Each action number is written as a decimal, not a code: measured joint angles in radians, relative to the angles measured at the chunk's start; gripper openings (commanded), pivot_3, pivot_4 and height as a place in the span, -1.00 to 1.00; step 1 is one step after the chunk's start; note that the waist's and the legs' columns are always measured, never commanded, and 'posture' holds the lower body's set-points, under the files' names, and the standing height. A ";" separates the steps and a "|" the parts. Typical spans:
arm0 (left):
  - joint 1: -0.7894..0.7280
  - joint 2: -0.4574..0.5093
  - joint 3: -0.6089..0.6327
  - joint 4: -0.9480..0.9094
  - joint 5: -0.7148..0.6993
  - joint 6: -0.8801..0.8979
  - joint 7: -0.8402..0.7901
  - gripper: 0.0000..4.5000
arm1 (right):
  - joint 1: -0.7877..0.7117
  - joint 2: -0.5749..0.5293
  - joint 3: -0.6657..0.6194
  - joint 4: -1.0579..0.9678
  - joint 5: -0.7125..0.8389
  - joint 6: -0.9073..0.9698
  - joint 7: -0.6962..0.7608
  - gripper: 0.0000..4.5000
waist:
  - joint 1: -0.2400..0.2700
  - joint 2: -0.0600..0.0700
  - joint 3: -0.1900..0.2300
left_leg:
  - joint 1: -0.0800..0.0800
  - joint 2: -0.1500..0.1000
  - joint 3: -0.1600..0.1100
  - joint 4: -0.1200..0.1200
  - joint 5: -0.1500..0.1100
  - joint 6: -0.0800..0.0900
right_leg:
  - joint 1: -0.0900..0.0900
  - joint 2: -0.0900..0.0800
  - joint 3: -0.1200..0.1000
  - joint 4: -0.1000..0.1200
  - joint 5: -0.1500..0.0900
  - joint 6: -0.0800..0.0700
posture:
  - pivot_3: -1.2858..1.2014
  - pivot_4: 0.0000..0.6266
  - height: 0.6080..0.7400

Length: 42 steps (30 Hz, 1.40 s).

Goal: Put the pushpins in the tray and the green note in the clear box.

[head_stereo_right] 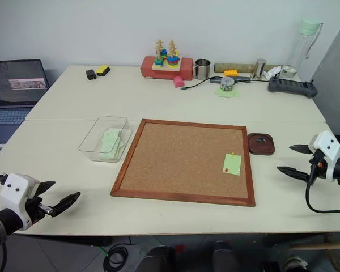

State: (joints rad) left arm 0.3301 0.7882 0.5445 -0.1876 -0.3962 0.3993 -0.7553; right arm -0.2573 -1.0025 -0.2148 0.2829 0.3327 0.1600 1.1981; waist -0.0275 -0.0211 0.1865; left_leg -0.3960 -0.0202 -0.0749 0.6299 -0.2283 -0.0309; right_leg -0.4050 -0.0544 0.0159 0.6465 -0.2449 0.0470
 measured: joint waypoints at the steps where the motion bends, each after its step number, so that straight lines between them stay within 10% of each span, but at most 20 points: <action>1: 0.000 0.000 0.000 0.000 0.001 -0.001 -0.001 0.99 | 0.000 0.000 0.000 0.000 0.000 0.000 0.000 1.00 | 0.000 0.000 0.000 | 0.000 0.000 0.000 0.000 0.000 0.000 | 0.000 0.000 0.000 0.000 0.000 0.000 | 0.03 -0.52 1.00; 36: -0.048 -0.016 -0.005 0.030 0.040 -0.072 -0.041 0.99 | -0.037 0.017 0.012 0.017 -0.018 -0.024 0.000 1.00 | 0.000 0.000 0.000 | 0.000 0.000 0.000 0.000 0.000 0.000 | 0.000 0.000 0.000 0.001 0.002 0.002 | 0.03 -0.52 1.00; 42: -0.083 -0.011 -0.015 -0.012 0.012 -0.060 -0.069 0.55 | -0.025 0.036 0.011 -0.017 -0.015 -0.018 -0.011 1.00 | 0.000 0.000 0.000 | 0.000 0.000 0.000 0.000 0.000 0.000 | 0.000 0.000 0.000 0.001 0.002 0.002 | 0.03 -0.52 1.00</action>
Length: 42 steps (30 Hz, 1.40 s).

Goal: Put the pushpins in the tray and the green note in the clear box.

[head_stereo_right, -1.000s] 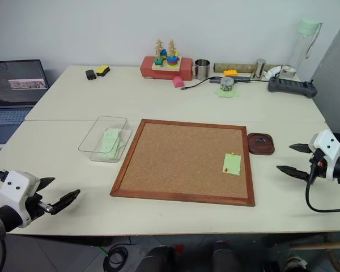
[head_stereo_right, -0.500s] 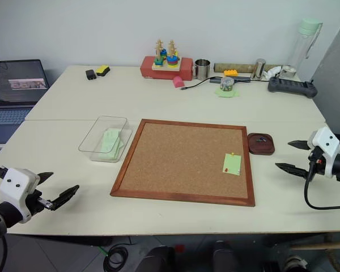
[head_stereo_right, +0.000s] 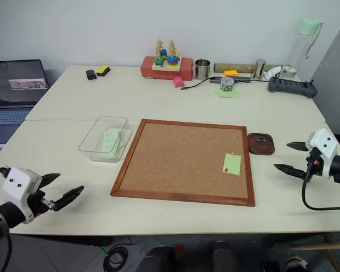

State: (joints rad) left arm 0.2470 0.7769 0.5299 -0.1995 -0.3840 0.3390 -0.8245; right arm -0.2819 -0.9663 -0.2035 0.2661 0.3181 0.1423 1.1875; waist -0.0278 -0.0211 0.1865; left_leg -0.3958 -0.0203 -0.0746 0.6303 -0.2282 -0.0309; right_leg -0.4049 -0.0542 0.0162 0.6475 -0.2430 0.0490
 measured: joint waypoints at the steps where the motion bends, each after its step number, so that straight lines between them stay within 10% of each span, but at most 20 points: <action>1: -0.005 0.004 -0.003 -0.006 -0.004 0.003 -0.004 0.46 | 0.002 0.001 0.000 -0.007 0.001 0.001 -0.001 1.00 | 0.000 0.000 0.000 | 0.000 0.000 0.000 0.000 0.000 0.000 | 0.000 0.000 0.000 0.000 0.000 0.000 | 0.03 -0.52 1.00; 17: -0.446 -0.067 -0.432 -0.060 -0.002 0.113 -0.030 -0.99 | 0.122 0.052 -0.050 -0.333 0.116 0.187 -0.097 1.00 | 0.004 0.000 0.000 | 0.000 -0.002 -0.001 0.001 0.000 0.000 | 0.001 0.001 0.000 0.001 0.004 -0.002 | 0.03 -0.52 1.00; 29: -0.642 -0.340 -0.697 0.265 0.130 -0.021 -0.015 -0.99 | 0.004 0.158 0.079 -0.374 0.107 0.281 -0.189 1.00 | -0.003 0.000 0.000 | 0.000 -0.003 0.000 0.003 0.000 0.000 | 0.000 0.004 0.000 0.002 0.004 -0.001 | 0.03 -0.52 1.00; 42: -0.693 -0.392 -0.739 0.449 0.210 -0.160 -0.024 -0.99 | -0.261 0.316 0.266 0.018 -0.035 0.239 -0.220 1.00 | 0.002 0.000 -0.001 | -0.002 -0.003 -0.002 0.012 0.000 0.000 | 0.002 0.004 0.001 0.003 0.008 0.000 | 0.03 -0.52 1.00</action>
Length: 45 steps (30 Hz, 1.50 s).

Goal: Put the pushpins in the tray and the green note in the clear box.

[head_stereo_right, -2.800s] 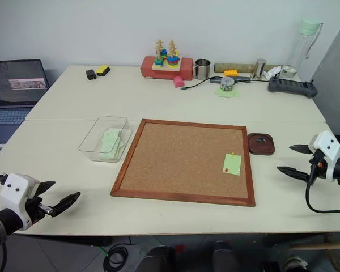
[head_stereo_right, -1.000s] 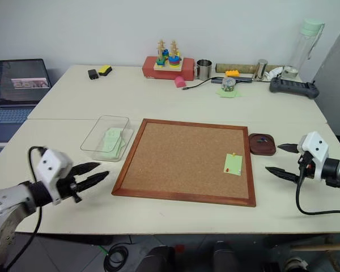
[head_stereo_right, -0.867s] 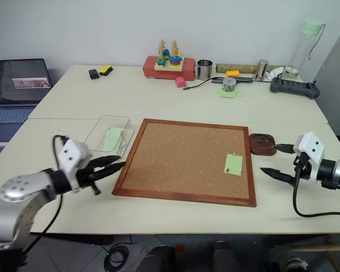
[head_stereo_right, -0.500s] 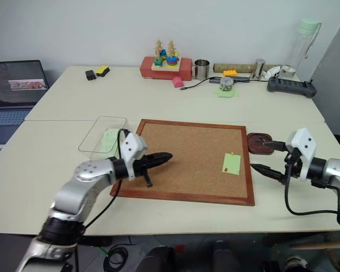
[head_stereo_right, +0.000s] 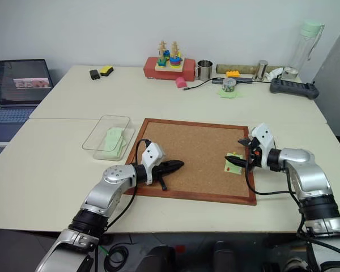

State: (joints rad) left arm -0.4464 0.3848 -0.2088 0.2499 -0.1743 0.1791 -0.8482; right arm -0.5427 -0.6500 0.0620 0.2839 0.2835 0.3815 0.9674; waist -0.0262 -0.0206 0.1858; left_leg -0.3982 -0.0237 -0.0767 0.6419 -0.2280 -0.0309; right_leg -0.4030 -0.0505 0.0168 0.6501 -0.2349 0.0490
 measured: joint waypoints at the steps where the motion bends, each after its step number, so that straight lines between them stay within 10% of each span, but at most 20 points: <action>1: 0.000 0.000 0.000 0.000 0.001 -0.003 -0.001 -0.99 | -0.004 0.001 0.000 0.016 -0.008 -0.005 0.000 1.00 | 0.000 0.000 0.000 | 0.000 0.000 0.000 0.000 0.000 0.000 | 0.000 0.000 0.000 0.000 0.000 0.000 | 0.03 -0.52 1.00; 8: 0.005 0.003 0.002 -0.001 0.006 -0.009 -0.009 -1.00 | -0.031 0.036 0.002 0.148 -0.049 -0.092 0.019 0.78 | -0.002 0.001 0.000 | 0.000 0.000 0.000 0.000 0.000 0.000 | 0.000 0.000 0.000 0.001 0.001 0.000 | 0.03 -0.52 1.00; 27: 0.010 0.003 0.007 -0.014 0.015 0.005 -0.009 -1.00 | -0.060 0.070 0.000 0.243 -0.079 -0.202 0.038 -0.96 | -0.003 0.001 -0.001 | 0.000 0.000 0.000 0.000 0.000 0.000 | 0.000 0.000 0.000 0.001 0.001 0.000 | 0.03 -0.52 1.00; 45: 0.021 0.003 0.007 -0.031 0.022 0.009 -0.004 -1.00 | -0.054 0.063 -0.003 0.189 -0.103 -0.187 0.062 -0.99 | -0.003 0.001 -0.001 | 0.000 0.000 0.000 0.000 0.000 0.000 | 0.000 0.000 0.000 0.001 0.001 0.000 | 0.03 -0.52 1.00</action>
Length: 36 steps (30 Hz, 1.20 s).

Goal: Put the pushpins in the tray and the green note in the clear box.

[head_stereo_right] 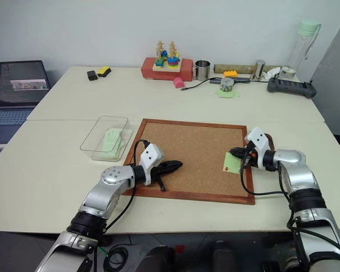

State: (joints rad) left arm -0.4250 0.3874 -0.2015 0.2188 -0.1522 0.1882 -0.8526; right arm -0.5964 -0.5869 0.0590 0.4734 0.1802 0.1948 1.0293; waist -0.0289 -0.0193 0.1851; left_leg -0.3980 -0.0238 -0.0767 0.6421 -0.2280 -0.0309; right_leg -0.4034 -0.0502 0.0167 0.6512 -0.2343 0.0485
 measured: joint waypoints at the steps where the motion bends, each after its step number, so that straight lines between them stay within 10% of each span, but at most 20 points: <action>1: 0.000 0.000 -0.001 0.000 0.002 0.000 0.001 -1.00 | 0.000 -0.004 -0.001 -0.011 0.000 0.003 0.003 -0.99 | 0.000 0.000 0.000 | 0.000 0.000 0.000 0.000 0.000 0.000 | 0.000 0.000 0.000 0.000 0.000 0.000 | 0.03 -0.52 1.00; 19: 0.000 -0.009 -0.006 -0.004 0.016 0.007 0.019 -1.00 | 0.008 -0.034 -0.067 -0.120 0.068 0.063 0.010 -0.99 | 0.000 0.001 -0.001 | 0.000 0.000 0.000 0.001 0.000 0.000 | 0.001 0.000 0.000 0.000 0.001 0.000 | 0.03 -0.52 1.00; 36: 0.003 -0.019 -0.010 -0.007 0.021 0.008 0.033 -1.00 | -0.102 -0.058 -0.118 0.197 -0.080 0.056 -0.377 -0.90 | 0.001 0.002 -0.001 | 0.000 -0.001 0.001 0.001 0.000 0.000 | 0.001 0.000 0.001 0.000 0.001 0.000 | 0.03 -0.52 1.00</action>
State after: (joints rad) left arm -0.4218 0.3682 -0.2117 0.2118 -0.1312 0.1959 -0.8193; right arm -0.6984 -0.6452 -0.0593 0.6704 0.1006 0.2511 0.6524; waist -0.0280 -0.0171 0.1837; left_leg -0.3976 -0.0244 -0.0754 0.6434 -0.2278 -0.0306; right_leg -0.4024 -0.0506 0.0175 0.6511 -0.2333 0.0486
